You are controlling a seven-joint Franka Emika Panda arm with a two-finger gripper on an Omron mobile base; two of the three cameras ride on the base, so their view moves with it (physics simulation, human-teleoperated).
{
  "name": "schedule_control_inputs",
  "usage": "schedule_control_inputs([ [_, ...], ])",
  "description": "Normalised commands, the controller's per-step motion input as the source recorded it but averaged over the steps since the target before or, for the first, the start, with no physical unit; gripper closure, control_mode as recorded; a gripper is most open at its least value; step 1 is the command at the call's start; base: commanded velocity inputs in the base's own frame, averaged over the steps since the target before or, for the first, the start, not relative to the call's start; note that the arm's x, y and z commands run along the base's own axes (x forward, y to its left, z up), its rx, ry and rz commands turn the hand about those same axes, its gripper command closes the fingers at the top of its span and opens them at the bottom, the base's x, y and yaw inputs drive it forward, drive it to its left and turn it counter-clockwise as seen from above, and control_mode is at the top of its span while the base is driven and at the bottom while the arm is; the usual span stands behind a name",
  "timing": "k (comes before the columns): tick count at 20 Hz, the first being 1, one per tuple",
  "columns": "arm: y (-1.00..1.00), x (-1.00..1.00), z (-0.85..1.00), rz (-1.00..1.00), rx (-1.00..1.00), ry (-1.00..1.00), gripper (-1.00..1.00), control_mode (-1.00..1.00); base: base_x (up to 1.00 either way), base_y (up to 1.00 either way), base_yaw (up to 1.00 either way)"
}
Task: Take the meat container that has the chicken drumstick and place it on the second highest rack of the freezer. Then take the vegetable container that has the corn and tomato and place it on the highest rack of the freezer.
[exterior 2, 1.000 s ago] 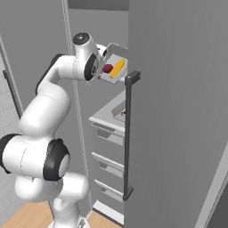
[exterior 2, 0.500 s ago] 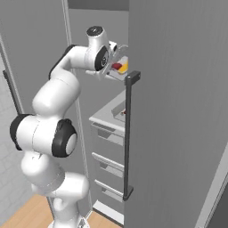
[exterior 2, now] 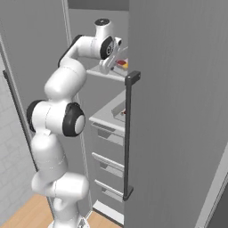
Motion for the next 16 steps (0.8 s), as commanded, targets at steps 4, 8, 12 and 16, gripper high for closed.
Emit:
schedule_control_inputs([
  [4, -0.12, 0.27, -0.26, 0.12, -0.08, 0.14, 1.0, -1.0, 0.0, 0.0, 0.0],
  [8, 0.0, 0.11, -0.7, 0.1, -0.14, 0.1, 1.0, -1.0, 0.0, 0.0, 0.0],
  [12, -0.02, 0.19, -0.51, 0.1, -0.12, 0.02, 1.0, -1.0, 0.0, 0.0, 0.0],
  [16, -0.02, 0.19, -0.31, 0.08, -0.01, 0.0, 1.0, -1.0, 0.0, 0.0, 0.0],
])
